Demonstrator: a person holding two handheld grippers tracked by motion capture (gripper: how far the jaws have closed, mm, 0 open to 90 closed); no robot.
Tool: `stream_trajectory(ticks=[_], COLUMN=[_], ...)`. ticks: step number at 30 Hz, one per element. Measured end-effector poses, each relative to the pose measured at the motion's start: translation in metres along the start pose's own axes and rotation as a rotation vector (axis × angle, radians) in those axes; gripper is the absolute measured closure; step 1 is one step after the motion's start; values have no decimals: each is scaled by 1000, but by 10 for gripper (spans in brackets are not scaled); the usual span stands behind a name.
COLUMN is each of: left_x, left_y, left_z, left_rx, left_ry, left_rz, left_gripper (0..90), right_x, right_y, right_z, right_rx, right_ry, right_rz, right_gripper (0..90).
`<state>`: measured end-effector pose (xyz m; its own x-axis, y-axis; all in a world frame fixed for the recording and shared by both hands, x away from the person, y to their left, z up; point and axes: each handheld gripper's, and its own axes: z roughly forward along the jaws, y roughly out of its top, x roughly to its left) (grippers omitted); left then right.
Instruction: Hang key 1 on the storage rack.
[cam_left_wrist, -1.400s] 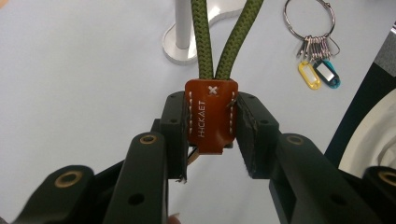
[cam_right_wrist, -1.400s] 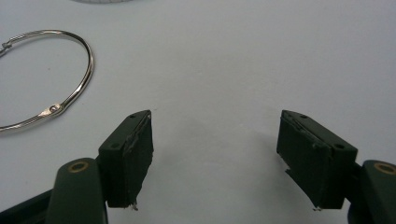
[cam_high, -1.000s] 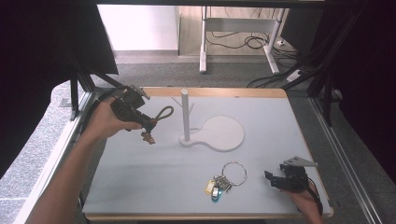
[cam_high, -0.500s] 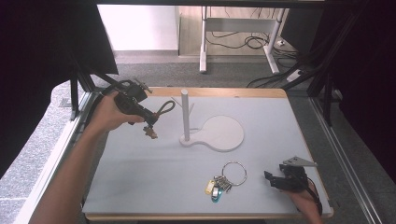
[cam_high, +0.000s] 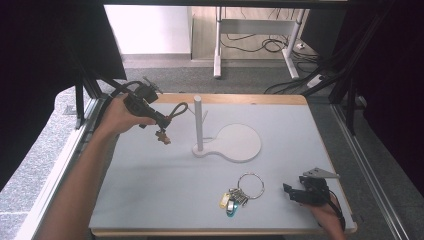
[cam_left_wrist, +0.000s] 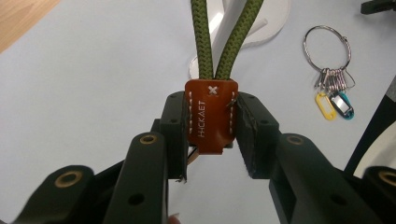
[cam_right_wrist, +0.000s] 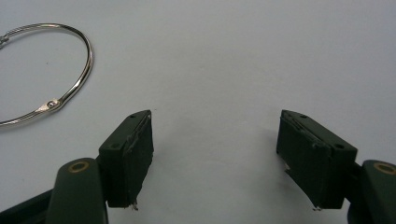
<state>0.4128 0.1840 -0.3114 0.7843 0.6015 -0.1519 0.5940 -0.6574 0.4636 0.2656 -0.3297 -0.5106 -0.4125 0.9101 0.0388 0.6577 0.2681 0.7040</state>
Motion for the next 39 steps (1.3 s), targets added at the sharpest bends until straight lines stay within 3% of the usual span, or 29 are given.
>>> stream_trajectory(ticks=[7, 17, 28, 39], left_x=[8, 11, 7, 1], left_y=[6, 10, 17, 18], left_z=[3, 13, 30, 45], left_rx=[-10, 13, 36, 78], left_ry=[-15, -19, -34, -21], left_rz=[-16, -20, -10, 6], left_gripper=[665, 665, 665, 664], right_x=[0, -1, -1, -2], right_y=[0, 0, 0, 1], right_z=[0, 0, 0, -3], right_rx=[0, 1, 1, -14], right_ry=[0, -9, -13, -12], right_rz=[-1, 1, -1, 6], right_gripper=[278, 279, 280, 280])
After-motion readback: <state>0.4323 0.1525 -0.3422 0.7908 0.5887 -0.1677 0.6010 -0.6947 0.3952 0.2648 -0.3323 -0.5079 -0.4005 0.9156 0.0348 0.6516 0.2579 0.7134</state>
